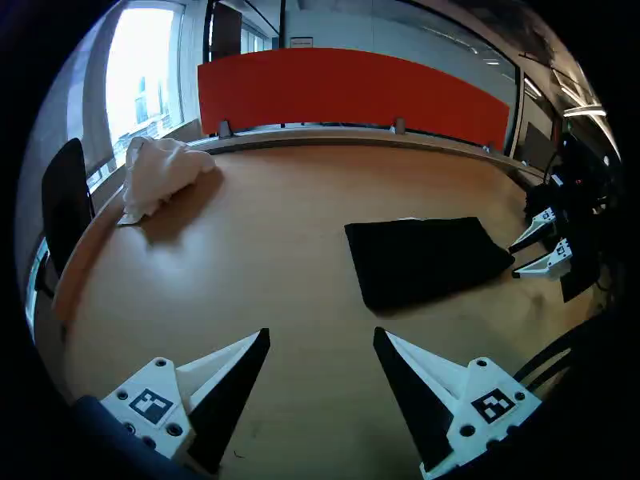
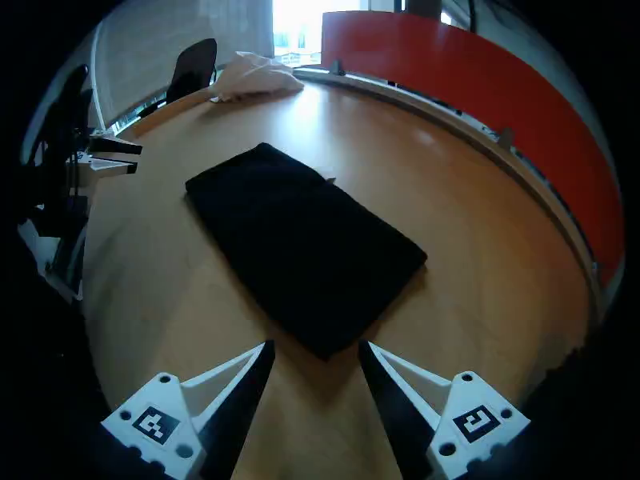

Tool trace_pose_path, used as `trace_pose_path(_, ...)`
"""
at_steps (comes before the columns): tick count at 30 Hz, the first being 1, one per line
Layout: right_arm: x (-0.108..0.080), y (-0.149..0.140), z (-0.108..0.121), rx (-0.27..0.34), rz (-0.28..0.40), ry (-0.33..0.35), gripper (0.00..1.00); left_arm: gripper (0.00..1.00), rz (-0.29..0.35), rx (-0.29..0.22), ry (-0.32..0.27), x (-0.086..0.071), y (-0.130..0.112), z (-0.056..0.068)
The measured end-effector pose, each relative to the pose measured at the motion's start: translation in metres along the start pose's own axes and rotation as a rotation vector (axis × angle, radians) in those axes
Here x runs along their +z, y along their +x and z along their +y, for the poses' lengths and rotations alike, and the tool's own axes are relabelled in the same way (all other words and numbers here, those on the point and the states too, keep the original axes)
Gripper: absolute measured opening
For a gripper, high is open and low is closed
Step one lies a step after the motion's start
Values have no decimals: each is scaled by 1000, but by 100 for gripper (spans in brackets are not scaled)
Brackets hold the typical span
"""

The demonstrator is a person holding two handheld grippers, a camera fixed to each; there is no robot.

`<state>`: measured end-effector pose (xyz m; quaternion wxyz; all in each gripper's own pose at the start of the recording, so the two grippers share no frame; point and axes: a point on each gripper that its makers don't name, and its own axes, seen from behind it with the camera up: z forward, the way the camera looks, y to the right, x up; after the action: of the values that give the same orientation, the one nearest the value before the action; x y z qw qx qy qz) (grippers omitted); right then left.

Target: Fold towel

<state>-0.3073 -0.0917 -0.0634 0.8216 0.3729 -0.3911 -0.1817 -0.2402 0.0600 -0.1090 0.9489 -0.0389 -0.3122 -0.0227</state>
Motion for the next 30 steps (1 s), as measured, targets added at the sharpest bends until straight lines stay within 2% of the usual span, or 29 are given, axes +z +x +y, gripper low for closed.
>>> trace_pose_path(5, 3, 0, -1, -13, -6, 9, 78, 96, 16, -3, 8, -3, -4, -4)
trace_pose_path(12, 4, 0, 2, -26, -21, 7, 69, 96, 37, 14, 23, -5, -9, -14)
trace_pose_path(15, 4, 0, 2, -22, -27, 6, 63, 96, 44, 21, 36, -4, -13, -19)
trace_pose_path(21, 4, -1, 4, -13, -34, -2, 51, 96, 47, 10, 35, -5, -19, -21)
trace_pose_path(30, 4, -6, 4, 4, -44, -1, 25, 96, 33, 17, 34, -7, -26, -23)
